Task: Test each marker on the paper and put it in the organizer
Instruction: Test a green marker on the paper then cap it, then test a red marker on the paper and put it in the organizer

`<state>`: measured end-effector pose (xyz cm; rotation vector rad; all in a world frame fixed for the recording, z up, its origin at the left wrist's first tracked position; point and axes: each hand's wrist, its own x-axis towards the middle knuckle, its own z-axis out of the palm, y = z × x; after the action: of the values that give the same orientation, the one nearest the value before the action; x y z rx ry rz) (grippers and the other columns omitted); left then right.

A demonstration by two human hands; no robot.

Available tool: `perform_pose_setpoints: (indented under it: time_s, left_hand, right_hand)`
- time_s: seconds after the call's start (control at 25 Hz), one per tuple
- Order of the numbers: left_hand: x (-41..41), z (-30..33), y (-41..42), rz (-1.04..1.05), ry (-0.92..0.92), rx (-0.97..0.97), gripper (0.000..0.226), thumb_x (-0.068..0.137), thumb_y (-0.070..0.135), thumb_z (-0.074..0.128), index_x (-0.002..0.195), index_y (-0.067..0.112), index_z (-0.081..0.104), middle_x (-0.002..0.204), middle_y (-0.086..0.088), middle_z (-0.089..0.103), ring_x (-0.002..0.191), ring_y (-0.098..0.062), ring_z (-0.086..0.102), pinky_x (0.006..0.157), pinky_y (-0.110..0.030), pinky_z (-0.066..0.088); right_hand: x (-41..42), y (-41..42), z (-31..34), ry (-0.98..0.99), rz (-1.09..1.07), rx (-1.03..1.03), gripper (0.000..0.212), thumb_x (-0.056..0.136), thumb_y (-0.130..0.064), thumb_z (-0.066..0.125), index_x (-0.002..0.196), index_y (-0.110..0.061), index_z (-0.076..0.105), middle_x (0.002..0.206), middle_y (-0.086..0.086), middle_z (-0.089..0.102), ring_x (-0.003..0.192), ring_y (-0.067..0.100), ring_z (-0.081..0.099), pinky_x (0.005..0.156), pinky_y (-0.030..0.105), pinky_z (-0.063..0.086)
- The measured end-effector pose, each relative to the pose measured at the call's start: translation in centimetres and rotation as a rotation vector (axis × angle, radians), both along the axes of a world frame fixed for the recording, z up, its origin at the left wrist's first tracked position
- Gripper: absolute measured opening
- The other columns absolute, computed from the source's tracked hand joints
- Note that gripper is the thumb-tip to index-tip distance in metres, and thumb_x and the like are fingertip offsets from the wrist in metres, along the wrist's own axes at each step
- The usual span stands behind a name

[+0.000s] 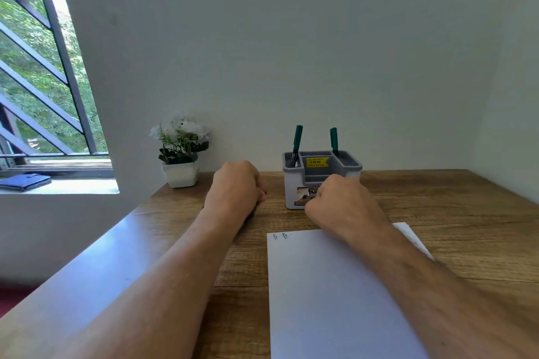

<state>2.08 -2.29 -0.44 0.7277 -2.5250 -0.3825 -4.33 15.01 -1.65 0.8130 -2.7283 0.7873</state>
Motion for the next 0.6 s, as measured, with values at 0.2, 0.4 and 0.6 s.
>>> perform_pose_setpoints:
  time_s: [0.2,0.4,0.6]
  left_hand:
    - [-0.6,-0.1,0.5,0.034,-0.111,-0.158,0.007,0.081,0.021,0.078,0.086,0.019,0.074,0.080,-0.003,0.068,0.072,-0.021,0.064,0.065,-0.031,0.055]
    - [-0.7,-0.4,1.4,0.030,-0.161,-0.194,0.012,0.085,0.020,0.073,0.096,0.016,0.072,0.092,-0.008,0.069,0.083,-0.024,0.066,0.075,-0.035,0.058]
    - [-0.7,-0.3,1.9,0.033,-0.139,-0.128,0.023,0.083,0.030,0.077,0.100,0.016,0.071,0.095,-0.007,0.069,0.080,-0.021,0.062,0.067,-0.031,0.051]
  right_hand:
    - [0.3,-0.5,-0.2,0.001,0.017,-0.004,0.009,0.067,-0.028,0.053,0.069,-0.020,0.057,0.070,0.000,0.057,0.063,0.016,0.055,0.054,0.027,0.046]
    - [0.7,-0.5,-0.1,-0.014,0.023,-0.011,0.016,0.069,-0.026,0.054,0.077,-0.017,0.064,0.075,0.001,0.062,0.069,0.018,0.059,0.061,0.031,0.053]
    - [1.0,-0.3,0.2,-0.007,0.032,-0.008,0.016,0.072,-0.025,0.055,0.078,-0.015,0.065,0.078,0.004,0.063,0.071,0.021,0.059,0.059,0.029,0.049]
